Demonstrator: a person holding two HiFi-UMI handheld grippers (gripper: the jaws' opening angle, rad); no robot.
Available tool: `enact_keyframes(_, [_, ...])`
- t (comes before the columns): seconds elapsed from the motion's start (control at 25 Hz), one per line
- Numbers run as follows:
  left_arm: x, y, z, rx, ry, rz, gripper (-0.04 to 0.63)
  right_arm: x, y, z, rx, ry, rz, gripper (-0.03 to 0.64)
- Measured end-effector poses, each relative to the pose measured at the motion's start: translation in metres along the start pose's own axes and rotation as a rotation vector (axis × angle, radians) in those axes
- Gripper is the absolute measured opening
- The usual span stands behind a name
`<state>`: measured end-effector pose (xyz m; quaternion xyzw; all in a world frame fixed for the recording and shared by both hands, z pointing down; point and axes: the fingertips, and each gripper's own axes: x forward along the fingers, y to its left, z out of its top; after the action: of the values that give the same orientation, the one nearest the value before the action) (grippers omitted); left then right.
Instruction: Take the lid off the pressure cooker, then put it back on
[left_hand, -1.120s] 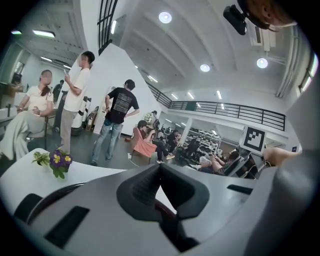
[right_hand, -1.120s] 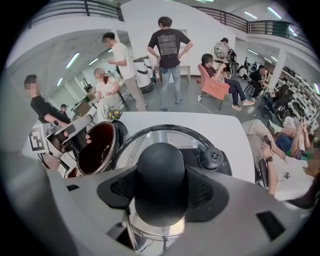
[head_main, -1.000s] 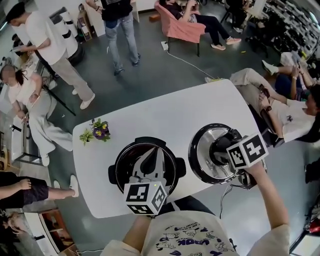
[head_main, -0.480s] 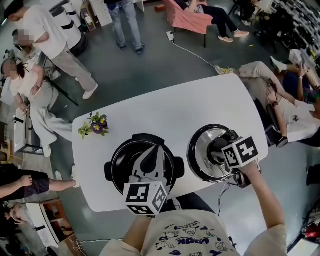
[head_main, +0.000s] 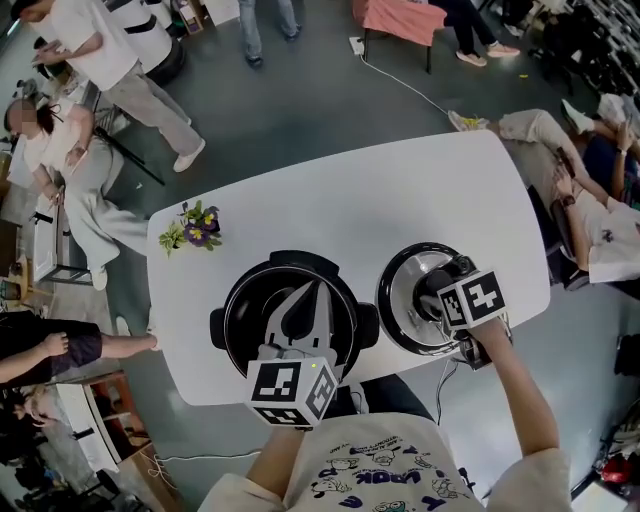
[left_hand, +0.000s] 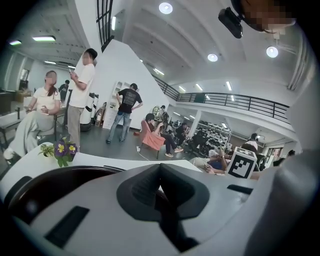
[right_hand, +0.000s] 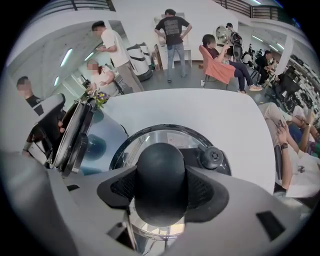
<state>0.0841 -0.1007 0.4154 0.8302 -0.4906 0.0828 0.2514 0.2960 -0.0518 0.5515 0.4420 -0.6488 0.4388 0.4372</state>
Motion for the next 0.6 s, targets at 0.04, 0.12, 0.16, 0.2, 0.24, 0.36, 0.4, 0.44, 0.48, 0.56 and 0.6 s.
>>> enact_keyframes(0.04, [0.001, 0.001, -0.001, -0.001, 0.001, 0.002, 0.014, 0.005, -0.001, 0.0, 0.0, 0.003, -0.004, 0.294])
enact_keyframes(0.12, [0.004, 0.003, -0.002, -0.002, 0.004, 0.005, 0.014, 0.014, -0.002, -0.001, -0.002, 0.008, -0.013, 0.295])
enact_keyframes(0.16, [0.005, 0.004, -0.002, -0.003, 0.005, 0.008, 0.014, 0.018, -0.003, -0.002, -0.004, 0.01, -0.017, 0.295])
enact_keyframes(0.2, [0.005, 0.004, -0.003, -0.003, 0.007, 0.011, 0.014, 0.022, -0.003, -0.003, -0.004, 0.013, -0.019, 0.295])
enact_keyframes(0.24, [0.006, 0.005, -0.003, -0.004, 0.009, 0.013, 0.014, 0.026, -0.003, -0.005, -0.002, 0.016, -0.02, 0.295])
enact_keyframes(0.36, [0.009, 0.005, -0.003, -0.004, 0.014, 0.016, 0.014, 0.037, -0.003, -0.007, 0.01, 0.026, -0.018, 0.295])
enact_keyframes(0.4, [0.01, 0.006, -0.004, -0.003, 0.015, 0.017, 0.014, 0.04, -0.002, -0.008, 0.013, 0.029, -0.017, 0.295])
enact_keyframes(0.44, [0.011, 0.007, -0.004, -0.003, 0.017, 0.018, 0.014, 0.044, -0.001, -0.009, 0.015, 0.032, -0.016, 0.295])
enact_keyframes(0.48, [0.012, 0.008, -0.006, -0.003, 0.02, 0.019, 0.014, 0.047, 0.0, -0.009, 0.018, 0.034, -0.015, 0.295])
enact_keyframes(0.56, [0.013, 0.01, -0.008, -0.003, 0.025, 0.021, 0.014, 0.053, 0.001, -0.01, 0.026, 0.033, -0.015, 0.295])
enact_keyframes(0.6, [0.014, 0.01, -0.009, -0.003, 0.027, 0.022, 0.014, 0.054, 0.001, -0.01, 0.03, 0.032, -0.017, 0.295])
